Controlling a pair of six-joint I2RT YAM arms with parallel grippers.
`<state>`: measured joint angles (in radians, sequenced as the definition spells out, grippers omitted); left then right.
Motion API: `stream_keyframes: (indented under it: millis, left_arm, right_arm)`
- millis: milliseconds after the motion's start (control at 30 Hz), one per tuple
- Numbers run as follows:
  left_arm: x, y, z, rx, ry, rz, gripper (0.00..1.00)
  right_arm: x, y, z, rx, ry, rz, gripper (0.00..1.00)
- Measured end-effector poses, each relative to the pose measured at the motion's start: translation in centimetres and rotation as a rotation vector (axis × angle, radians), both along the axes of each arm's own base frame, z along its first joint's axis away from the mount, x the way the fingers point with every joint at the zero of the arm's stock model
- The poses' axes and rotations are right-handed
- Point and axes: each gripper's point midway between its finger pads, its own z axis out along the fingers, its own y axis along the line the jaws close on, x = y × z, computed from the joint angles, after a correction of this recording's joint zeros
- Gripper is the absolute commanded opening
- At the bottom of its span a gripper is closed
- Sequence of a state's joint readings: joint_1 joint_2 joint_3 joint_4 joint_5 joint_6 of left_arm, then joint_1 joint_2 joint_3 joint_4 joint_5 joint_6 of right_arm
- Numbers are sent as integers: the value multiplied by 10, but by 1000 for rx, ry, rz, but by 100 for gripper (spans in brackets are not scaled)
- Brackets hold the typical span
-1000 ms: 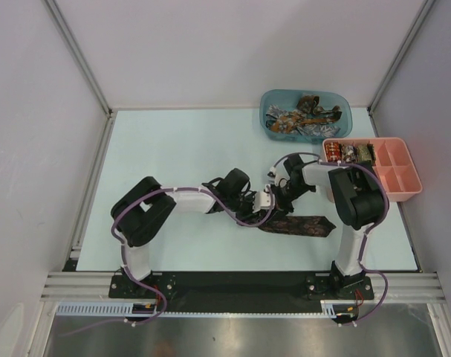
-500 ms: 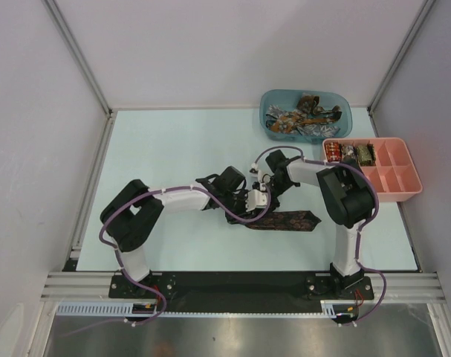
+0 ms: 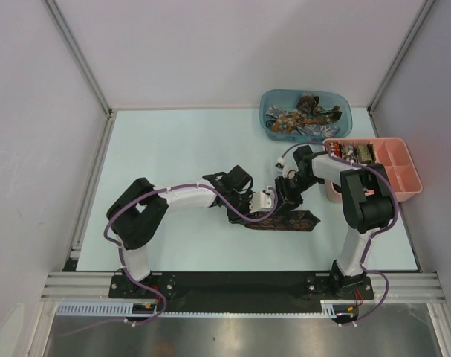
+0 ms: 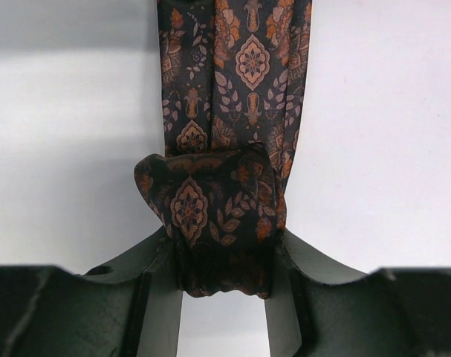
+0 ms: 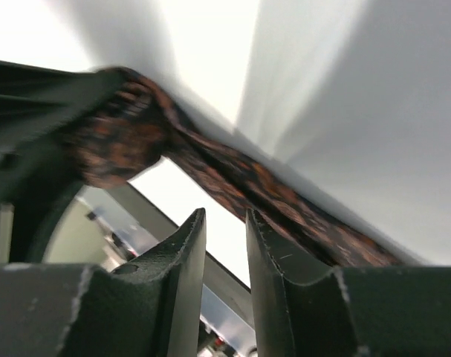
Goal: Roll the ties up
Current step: Roll the tie at the center of the board.
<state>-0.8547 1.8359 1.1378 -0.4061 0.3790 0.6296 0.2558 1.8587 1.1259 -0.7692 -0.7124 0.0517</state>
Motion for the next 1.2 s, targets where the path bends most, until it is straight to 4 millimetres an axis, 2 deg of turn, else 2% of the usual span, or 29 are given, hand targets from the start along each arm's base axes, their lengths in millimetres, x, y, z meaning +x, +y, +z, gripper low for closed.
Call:
stream_keyframes:
  millis: [233, 500, 667, 800, 900, 967, 1167, 1200]
  left_arm:
    - [1, 0, -1, 10, 1, 4, 2]
    - [1, 0, -1, 11, 4, 4, 3]
    - [1, 0, -1, 8, 6, 3, 2]
    - [1, 0, -1, 8, 6, 3, 2]
    - [1, 0, -1, 8, 6, 3, 2]
    - [1, 0, -1, 8, 6, 4, 2]
    - [1, 0, 0, 7, 8, 3, 2]
    - [1, 0, 0, 7, 8, 3, 2]
  right_arm:
    - [-7, -15, -24, -136, 45, 54, 28]
    - [0, -16, -26, -217, 190, 65, 28]
    - [1, -15, -26, -241, 218, 72, 27]
    - [1, -14, -25, -234, 215, 72, 32]
    - [8, -14, -22, -221, 136, 85, 35]
    - [19, -18, -19, -231, 24, 113, 46]
    - [43, -38, -3, -309, -214, 196, 47]
    - [48, -42, -2, -332, -247, 213, 51]
